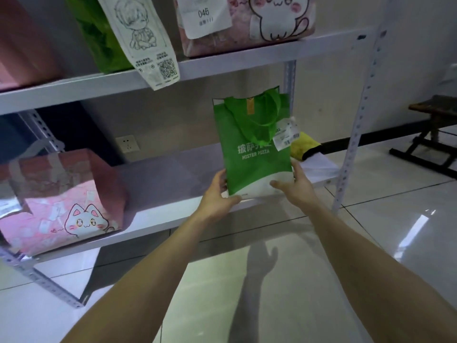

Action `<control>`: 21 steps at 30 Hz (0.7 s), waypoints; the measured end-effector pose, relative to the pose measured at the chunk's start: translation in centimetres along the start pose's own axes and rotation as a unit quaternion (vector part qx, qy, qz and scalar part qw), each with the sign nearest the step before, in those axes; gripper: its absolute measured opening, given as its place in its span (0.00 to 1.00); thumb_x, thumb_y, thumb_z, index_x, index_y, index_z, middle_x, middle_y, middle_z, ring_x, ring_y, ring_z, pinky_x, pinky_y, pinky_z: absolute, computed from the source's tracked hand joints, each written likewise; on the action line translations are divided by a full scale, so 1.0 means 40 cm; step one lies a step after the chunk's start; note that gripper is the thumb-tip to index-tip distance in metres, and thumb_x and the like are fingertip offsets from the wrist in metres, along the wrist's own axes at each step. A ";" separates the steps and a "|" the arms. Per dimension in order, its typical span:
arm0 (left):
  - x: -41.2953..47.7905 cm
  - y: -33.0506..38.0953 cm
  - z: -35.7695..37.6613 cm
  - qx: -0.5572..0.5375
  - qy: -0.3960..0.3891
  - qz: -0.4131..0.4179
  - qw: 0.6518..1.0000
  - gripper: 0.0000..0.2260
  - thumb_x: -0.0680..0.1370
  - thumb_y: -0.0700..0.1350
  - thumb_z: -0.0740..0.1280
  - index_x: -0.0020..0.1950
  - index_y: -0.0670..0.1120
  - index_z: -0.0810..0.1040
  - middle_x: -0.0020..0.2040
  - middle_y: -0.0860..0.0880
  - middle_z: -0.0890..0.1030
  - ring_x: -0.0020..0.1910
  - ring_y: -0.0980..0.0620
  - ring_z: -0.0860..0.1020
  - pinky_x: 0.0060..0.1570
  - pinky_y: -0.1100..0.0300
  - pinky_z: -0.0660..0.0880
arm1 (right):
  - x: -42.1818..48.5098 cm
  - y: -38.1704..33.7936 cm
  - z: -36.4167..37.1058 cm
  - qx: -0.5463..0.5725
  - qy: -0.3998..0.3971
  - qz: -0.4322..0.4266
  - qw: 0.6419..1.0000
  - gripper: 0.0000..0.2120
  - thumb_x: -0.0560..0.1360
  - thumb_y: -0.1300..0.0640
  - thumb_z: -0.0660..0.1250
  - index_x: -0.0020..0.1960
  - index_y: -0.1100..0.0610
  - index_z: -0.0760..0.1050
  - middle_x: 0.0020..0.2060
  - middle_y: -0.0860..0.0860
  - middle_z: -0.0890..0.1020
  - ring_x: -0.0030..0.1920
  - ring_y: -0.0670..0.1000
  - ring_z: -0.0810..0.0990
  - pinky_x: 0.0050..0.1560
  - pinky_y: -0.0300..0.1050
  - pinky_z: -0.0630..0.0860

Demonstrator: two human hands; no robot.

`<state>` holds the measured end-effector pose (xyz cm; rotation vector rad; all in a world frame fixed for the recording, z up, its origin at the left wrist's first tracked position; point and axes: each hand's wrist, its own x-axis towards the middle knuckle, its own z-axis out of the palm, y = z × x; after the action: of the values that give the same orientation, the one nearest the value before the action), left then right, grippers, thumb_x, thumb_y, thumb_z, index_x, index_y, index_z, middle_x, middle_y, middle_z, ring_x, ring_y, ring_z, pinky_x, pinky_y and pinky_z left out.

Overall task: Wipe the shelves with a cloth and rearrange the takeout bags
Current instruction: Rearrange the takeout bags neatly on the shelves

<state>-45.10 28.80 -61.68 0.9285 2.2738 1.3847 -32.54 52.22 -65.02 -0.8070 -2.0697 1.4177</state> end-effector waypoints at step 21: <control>-0.267 -0.225 -0.444 0.040 0.090 -0.051 0.994 0.47 0.74 0.32 0.76 0.86 0.54 0.58 0.78 0.50 0.74 0.76 0.51 0.74 0.65 0.58 0.79 | -0.163 -0.249 0.424 -0.146 -0.236 -0.063 0.959 0.51 0.74 0.55 0.81 0.85 0.49 0.51 0.72 0.53 0.77 0.66 0.56 0.78 0.62 0.48 0.77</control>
<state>-50.62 6.89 -61.70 0.7237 2.4882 1.3934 -41.57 33.83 -61.76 -0.4565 -2.6871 1.3479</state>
